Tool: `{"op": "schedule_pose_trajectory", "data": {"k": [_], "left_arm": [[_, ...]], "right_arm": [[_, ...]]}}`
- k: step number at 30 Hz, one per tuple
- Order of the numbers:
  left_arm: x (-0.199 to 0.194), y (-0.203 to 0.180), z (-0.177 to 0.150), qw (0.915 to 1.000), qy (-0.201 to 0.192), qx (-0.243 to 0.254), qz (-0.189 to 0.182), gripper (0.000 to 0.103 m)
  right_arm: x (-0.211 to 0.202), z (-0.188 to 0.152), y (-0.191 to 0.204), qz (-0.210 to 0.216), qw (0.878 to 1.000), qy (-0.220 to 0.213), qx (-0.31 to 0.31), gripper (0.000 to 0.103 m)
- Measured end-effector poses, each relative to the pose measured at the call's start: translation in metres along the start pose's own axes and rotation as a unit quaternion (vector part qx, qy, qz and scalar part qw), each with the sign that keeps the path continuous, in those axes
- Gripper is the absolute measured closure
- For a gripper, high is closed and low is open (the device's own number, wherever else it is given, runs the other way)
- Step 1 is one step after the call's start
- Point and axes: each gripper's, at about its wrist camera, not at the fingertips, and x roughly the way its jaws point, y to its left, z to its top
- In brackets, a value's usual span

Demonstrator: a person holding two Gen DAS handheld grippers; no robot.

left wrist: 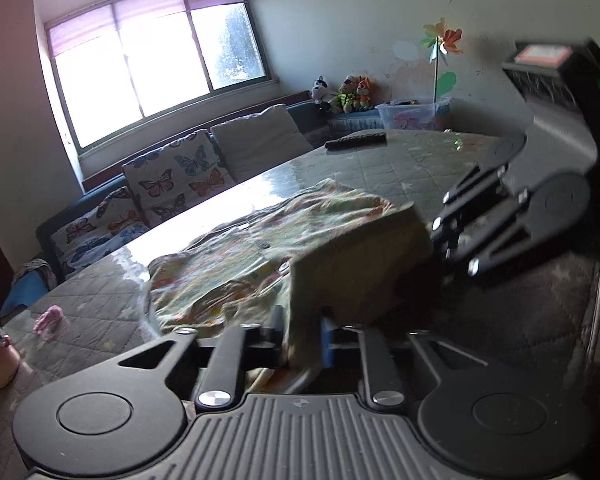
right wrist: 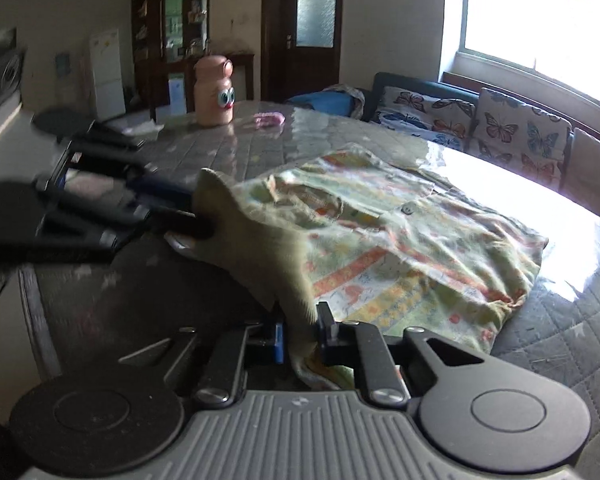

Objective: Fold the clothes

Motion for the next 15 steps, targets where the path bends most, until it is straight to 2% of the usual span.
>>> {"op": "schedule_pose_trajectory", "data": {"k": [3,7,11,13,15], "left_arm": [[-0.001,0.000,-0.011,0.9995,0.011,0.019,0.023,0.055],[0.006,0.000,-0.022,0.9970,0.028,0.048,0.053,0.055],[0.013,-0.006,-0.032,0.9916,0.031,0.098,0.079,0.056],[0.016,-0.008,-0.036,0.9896,0.032,0.115,0.081,0.060],[0.017,-0.008,-0.039,0.9888,0.035,0.120,0.082,0.077]], "right_arm": [[-0.004,0.004,-0.004,0.001,1.000,-0.008,0.007,0.090],[-0.008,0.007,-0.006,0.000,1.000,-0.014,0.011,0.091],[-0.013,0.009,-0.009,-0.007,1.000,-0.022,0.019,0.091],[-0.015,0.009,-0.011,-0.009,0.999,-0.025,0.022,0.092],[-0.017,0.008,-0.011,-0.011,0.999,-0.027,0.024,0.092]]}}
